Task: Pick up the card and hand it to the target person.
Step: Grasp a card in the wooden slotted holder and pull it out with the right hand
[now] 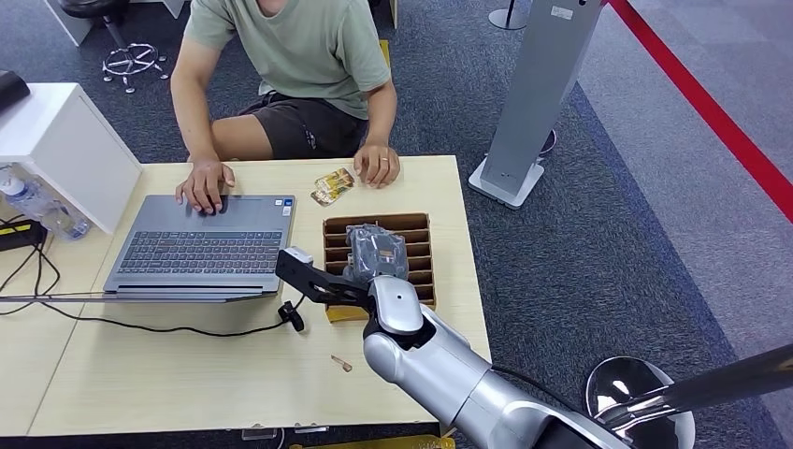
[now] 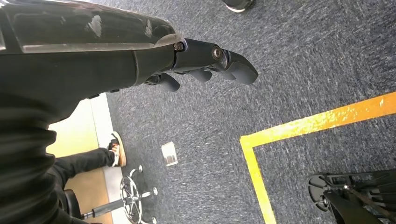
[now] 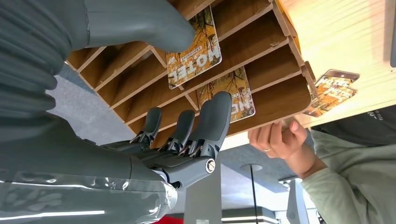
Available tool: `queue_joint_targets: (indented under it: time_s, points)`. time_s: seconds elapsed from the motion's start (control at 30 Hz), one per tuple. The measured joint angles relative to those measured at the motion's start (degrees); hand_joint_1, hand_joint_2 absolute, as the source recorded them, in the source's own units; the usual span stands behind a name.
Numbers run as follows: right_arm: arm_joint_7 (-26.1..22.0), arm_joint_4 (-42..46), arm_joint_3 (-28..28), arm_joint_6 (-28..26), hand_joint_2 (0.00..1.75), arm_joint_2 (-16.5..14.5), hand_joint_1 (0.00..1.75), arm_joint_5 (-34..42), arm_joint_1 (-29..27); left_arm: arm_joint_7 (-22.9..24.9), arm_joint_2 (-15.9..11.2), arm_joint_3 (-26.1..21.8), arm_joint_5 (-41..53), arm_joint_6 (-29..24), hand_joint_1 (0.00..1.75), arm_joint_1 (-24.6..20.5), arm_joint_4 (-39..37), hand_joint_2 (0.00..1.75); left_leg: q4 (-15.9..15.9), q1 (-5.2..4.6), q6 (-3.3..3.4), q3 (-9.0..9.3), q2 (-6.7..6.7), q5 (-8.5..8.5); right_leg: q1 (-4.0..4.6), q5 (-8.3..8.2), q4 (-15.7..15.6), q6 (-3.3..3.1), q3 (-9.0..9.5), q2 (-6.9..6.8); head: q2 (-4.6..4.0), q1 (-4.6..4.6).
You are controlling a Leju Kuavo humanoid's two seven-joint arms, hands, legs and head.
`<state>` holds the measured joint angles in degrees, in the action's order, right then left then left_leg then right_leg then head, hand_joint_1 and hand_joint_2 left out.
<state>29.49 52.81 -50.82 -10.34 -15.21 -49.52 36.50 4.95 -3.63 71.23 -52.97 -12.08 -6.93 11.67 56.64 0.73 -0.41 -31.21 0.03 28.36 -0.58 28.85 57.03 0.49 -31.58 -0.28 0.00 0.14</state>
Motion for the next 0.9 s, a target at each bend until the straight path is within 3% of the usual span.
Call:
queue_joint_targets:
  time_s: [0.13,0.47,0.77,0.9]
  points:
    - [-0.1,-0.5,0.0,0.0,1.75,-0.1,0.99,0.0,0.0,0.1,0.0,0.0,-0.3,-0.1,0.0,0.0,0.0,1.75,0.0,0.0,0.0,0.0,0.0,0.0,0.0,0.0,0.0,0.0,0.0,0.0,0.0,0.0]
    - [-0.3,-1.7,-0.1,0.0,1.75,-0.4,0.97,0.2,0.0,0.3,0.0,-0.1,-0.6,-0.2,0.0,0.0,0.0,1.75,0.0,0.0,0.0,0.0,0.0,0.0,0.0,0.0,0.0,0.0,0.0,0.0,0.0,-0.01]
    - [-0.2,-2.2,-0.1,0.0,1.75,-0.6,0.91,0.3,0.0,0.4,0.0,-0.1,-0.6,-0.3,0.0,0.0,0.0,1.75,0.0,0.0,0.0,0.01,0.0,0.0,0.0,0.0,0.0,0.0,0.0,0.0,0.0,-0.02]
    - [-0.1,-2.2,-0.1,0.0,1.75,-0.6,0.8,0.3,0.0,0.4,0.0,-0.1,-0.6,-0.3,0.0,0.0,0.0,1.75,0.0,0.0,0.0,0.01,0.0,0.0,0.0,0.0,0.0,0.0,0.0,0.0,0.0,-0.01]
